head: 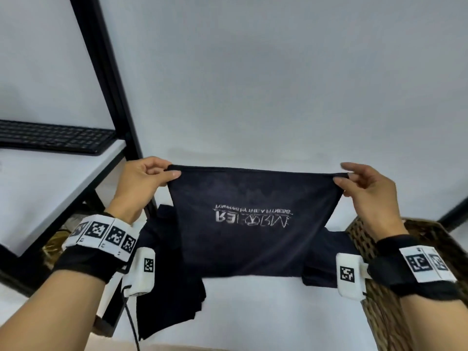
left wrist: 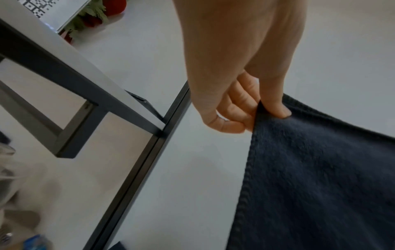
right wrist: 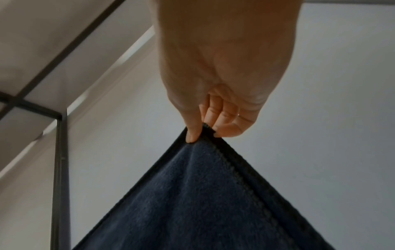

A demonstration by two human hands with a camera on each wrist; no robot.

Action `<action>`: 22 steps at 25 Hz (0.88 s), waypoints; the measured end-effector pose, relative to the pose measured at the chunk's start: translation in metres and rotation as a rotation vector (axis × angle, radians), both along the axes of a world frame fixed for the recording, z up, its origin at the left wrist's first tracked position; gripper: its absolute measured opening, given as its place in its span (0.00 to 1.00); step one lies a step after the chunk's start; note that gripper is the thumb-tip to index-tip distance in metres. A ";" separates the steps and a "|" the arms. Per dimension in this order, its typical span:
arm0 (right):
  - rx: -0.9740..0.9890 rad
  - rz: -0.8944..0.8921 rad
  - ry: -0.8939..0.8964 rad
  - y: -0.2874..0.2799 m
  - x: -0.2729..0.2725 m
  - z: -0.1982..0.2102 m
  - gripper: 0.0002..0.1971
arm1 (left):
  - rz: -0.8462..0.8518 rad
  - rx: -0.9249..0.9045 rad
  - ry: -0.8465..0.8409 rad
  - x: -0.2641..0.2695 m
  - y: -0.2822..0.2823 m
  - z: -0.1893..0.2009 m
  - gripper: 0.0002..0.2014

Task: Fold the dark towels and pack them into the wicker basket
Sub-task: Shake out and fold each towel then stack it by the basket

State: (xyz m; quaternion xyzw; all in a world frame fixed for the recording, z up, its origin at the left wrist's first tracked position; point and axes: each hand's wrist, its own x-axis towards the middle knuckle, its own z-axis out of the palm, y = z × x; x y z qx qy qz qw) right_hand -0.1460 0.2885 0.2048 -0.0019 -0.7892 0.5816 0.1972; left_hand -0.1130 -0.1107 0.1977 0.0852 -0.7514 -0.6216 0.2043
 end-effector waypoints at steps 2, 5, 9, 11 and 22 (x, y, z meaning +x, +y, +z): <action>0.097 0.036 -0.092 -0.002 -0.007 -0.018 0.07 | -0.015 -0.046 -0.126 -0.007 0.001 -0.019 0.09; 0.071 0.099 -0.234 -0.007 -0.015 -0.044 0.07 | -0.060 0.028 -0.237 -0.015 0.006 -0.045 0.09; -0.098 0.111 -0.165 -0.007 -0.013 -0.051 0.08 | -0.089 0.180 -0.167 -0.015 0.007 -0.057 0.06; -0.148 0.127 -0.126 -0.002 -0.002 -0.054 0.10 | -0.144 0.206 -0.172 -0.007 0.003 -0.061 0.04; -0.010 0.228 -0.472 0.014 0.095 -0.207 0.13 | -0.293 0.070 -0.685 0.044 0.002 -0.180 0.05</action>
